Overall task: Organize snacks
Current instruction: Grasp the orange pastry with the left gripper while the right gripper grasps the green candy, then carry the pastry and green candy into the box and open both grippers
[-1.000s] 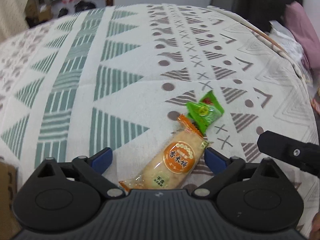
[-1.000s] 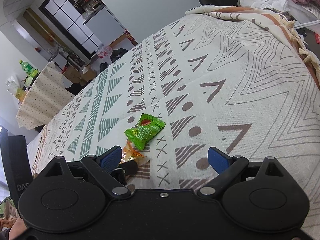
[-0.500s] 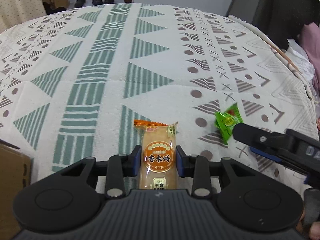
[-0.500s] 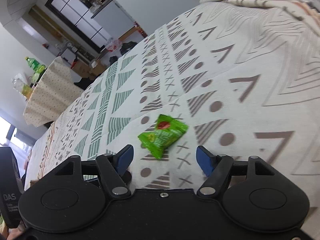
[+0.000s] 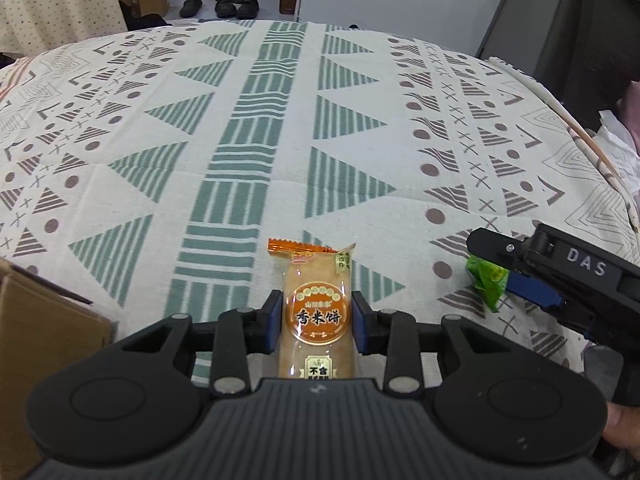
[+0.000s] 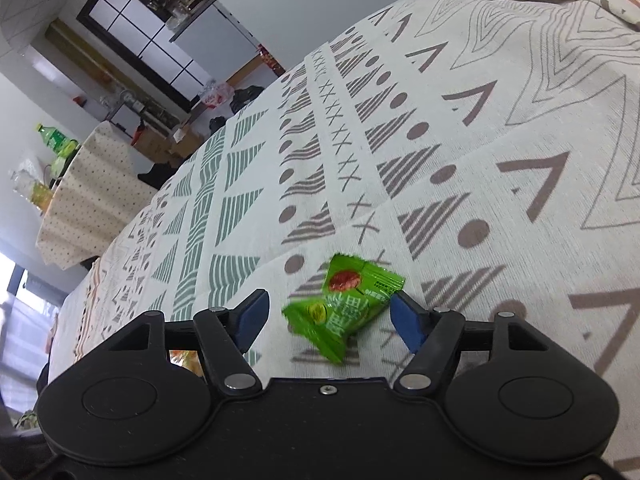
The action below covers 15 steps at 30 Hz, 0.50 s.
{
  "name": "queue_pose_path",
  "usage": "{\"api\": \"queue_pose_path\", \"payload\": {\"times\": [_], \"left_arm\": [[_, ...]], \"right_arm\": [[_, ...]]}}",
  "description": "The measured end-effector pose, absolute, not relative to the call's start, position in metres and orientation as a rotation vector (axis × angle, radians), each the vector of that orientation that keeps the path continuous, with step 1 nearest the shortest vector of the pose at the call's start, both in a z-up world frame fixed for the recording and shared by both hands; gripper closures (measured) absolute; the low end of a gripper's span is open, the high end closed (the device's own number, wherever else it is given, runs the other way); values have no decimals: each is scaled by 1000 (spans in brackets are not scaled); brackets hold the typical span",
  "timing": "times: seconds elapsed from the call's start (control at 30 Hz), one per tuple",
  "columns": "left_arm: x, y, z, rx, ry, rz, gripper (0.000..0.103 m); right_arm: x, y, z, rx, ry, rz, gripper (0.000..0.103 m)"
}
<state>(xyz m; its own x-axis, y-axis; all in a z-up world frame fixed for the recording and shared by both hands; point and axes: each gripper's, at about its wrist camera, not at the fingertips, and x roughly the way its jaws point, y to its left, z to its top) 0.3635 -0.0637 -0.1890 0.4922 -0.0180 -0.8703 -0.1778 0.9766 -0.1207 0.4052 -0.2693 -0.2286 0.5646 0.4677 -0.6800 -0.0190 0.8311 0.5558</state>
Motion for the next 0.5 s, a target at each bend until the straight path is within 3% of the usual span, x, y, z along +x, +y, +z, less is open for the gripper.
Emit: {"api": "queue_pose_path", "payload": {"times": [0.13,0.27,0.5], "left_arm": [[360,-57,-186,-209,1055,121,69],[355,-52,-182,-219,1052,134,69],[341,-39,-161,-254,1019,158,69]], "right_arm": [[407,-258,-229,469,935,299,37],[402,-250,-228,384,964,299,71],[389,-254,-213,401,956,335,75]]}}
